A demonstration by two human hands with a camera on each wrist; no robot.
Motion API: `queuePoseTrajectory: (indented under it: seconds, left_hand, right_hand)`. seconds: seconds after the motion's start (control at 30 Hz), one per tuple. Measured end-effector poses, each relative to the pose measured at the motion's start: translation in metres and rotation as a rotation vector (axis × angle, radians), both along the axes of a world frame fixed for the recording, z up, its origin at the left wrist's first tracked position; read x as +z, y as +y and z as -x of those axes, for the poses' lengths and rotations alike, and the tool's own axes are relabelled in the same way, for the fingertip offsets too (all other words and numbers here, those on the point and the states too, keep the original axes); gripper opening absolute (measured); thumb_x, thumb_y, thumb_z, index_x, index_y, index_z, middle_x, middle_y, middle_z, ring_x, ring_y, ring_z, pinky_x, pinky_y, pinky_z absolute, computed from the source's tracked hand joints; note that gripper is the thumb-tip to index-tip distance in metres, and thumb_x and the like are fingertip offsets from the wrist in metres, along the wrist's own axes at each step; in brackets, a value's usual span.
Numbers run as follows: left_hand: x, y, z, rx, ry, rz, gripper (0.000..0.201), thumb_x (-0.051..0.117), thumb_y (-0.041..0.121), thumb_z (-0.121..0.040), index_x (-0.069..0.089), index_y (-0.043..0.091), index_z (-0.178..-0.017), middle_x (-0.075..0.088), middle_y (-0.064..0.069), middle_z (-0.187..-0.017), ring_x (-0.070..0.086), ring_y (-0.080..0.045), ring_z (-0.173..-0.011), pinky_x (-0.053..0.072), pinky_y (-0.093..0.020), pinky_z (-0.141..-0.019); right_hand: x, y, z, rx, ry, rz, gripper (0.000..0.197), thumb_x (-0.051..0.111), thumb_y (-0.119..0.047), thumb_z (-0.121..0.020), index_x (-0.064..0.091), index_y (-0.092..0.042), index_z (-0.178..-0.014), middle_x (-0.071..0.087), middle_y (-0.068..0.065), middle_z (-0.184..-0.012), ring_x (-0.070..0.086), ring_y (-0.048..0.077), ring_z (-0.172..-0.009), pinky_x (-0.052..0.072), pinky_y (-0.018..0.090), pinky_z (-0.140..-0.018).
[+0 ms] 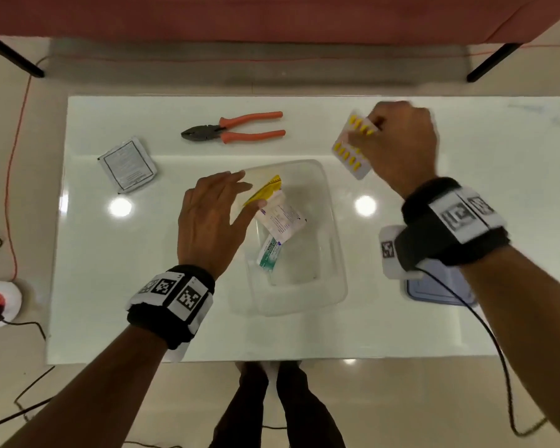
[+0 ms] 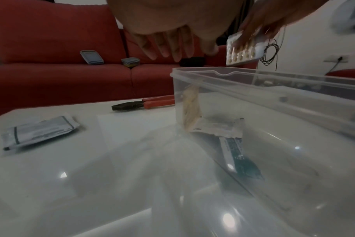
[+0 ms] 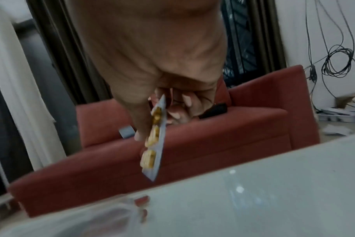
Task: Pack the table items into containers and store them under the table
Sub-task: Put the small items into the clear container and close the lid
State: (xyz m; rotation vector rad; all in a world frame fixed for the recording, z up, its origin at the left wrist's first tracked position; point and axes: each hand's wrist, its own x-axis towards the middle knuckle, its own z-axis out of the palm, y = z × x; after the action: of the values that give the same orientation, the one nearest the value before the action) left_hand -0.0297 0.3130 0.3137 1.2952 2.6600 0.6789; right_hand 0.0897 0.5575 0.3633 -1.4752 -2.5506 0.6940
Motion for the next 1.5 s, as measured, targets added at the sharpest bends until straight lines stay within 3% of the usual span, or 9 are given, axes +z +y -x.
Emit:
queuePoseTrajectory:
  seconds: [0.1,0.3,0.47,0.6,0.8,1.0,1.13,1.27,1.5]
  left_hand:
    - [0.002,-0.01,-0.001,0.099,-0.021,-0.121,0.024,0.052,0.038,-0.097,0.068,0.022,-0.106,0.067,0.01,-0.119,0.057,-0.012,-0.114,0.037,-0.025,-0.093]
    - [-0.016,-0.029,0.017,0.397,-0.155,-0.217,0.031,0.047,0.04,-0.097,0.061,0.021,-0.117,0.064,0.007,-0.12,0.052,-0.013,-0.115,0.038,-0.028,-0.1]
    - [-0.056,-0.047,0.086,0.411,-0.12,0.312,0.07,0.048,0.049,-0.093,0.028,0.012,-0.148,0.023,-0.01,-0.158,0.024,-0.029,-0.144,0.028,-0.046,-0.111]
    - [-0.075,-0.062,0.132,0.37,-0.142,0.426,0.086,0.053,0.053,-0.089,0.01,0.015,-0.153,0.001,-0.012,-0.162,0.007,-0.03,-0.15,0.019,-0.053,-0.117]
    - [-0.078,-0.088,0.148,0.287,-0.137,0.388,0.07,0.063,0.055,-0.081,0.045,0.011,-0.133,0.028,-0.016,-0.156,0.035,-0.038,-0.137,0.035,-0.053,-0.107]
    - [-0.08,-0.11,0.145,0.388,-0.208,0.365,0.052,0.069,0.049,-0.078,0.06,0.007,-0.105,0.037,-0.013,-0.151,0.041,-0.034,-0.131,0.04,-0.048,-0.098]
    - [-0.072,-0.11,0.15,0.43,-0.169,0.336,0.063,0.077,0.047,-0.069,0.049,0.01,-0.112,0.055,-0.009,-0.117,0.053,-0.033,-0.107,0.046,-0.045,-0.079]
    - [-0.072,-0.112,0.146,0.567,-0.396,0.244,0.09,0.082,0.043,-0.066,0.035,0.01,-0.135,0.05,-0.008,-0.133,0.052,-0.032,-0.119,0.046,-0.045,-0.091]
    - [-0.064,-0.119,0.122,0.833,-0.633,-0.101,0.057,0.072,0.025,-0.082,0.044,0.01,-0.129,0.059,-0.01,-0.127,0.057,-0.031,-0.117,0.049,-0.041,-0.098]
  right_hand:
    - [0.034,-0.045,-0.011,-0.007,0.195,0.09,0.038,0.074,-0.053,-0.072,0.061,-0.018,-0.069,0.055,-0.002,-0.062,0.051,0.016,-0.061,0.033,0.027,-0.052]
    - [0.024,-0.118,0.004,-0.031,0.116,0.242,0.049,0.071,-0.063,-0.071,0.066,-0.023,-0.098,0.068,-0.008,-0.079,0.064,0.014,-0.083,0.046,0.03,-0.072]
    - [0.024,-0.189,0.045,-0.021,0.167,0.482,0.04,0.072,-0.057,-0.074,0.068,-0.022,-0.093,0.069,-0.008,-0.073,0.066,0.017,-0.079,0.053,0.035,-0.076]
    - [0.022,-0.209,0.087,0.015,0.171,0.541,0.045,0.07,-0.057,-0.076,0.065,-0.02,-0.1,0.071,-0.006,-0.085,0.065,0.017,-0.088,0.052,0.036,-0.079]
    - [-0.019,-0.176,0.207,-0.101,0.181,0.526,0.048,0.07,-0.038,-0.083,0.056,-0.007,-0.117,0.06,0.009,-0.119,0.056,0.026,-0.113,0.048,0.036,-0.09]
    - [-0.086,-0.16,0.267,0.086,-0.516,0.055,0.059,0.048,-0.027,-0.094,0.03,0.001,-0.143,0.023,0.028,-0.151,0.026,0.048,-0.136,0.033,0.057,-0.106]
    - [-0.109,-0.156,0.261,0.145,-0.722,-0.099,0.052,0.05,-0.019,-0.091,0.04,0.006,-0.135,0.031,0.029,-0.143,0.041,0.054,-0.121,0.046,0.055,-0.092]
    - [-0.117,-0.156,0.263,0.305,-0.658,-0.178,0.042,0.061,-0.013,-0.082,0.053,0.003,-0.12,0.049,0.027,-0.122,0.057,0.044,-0.101,0.054,0.046,-0.082]
    - [-0.098,-0.178,0.258,0.386,-0.458,-0.168,0.025,0.052,-0.008,-0.09,0.053,-0.001,-0.114,0.054,0.021,-0.115,0.061,0.035,-0.096,0.051,0.042,-0.078]
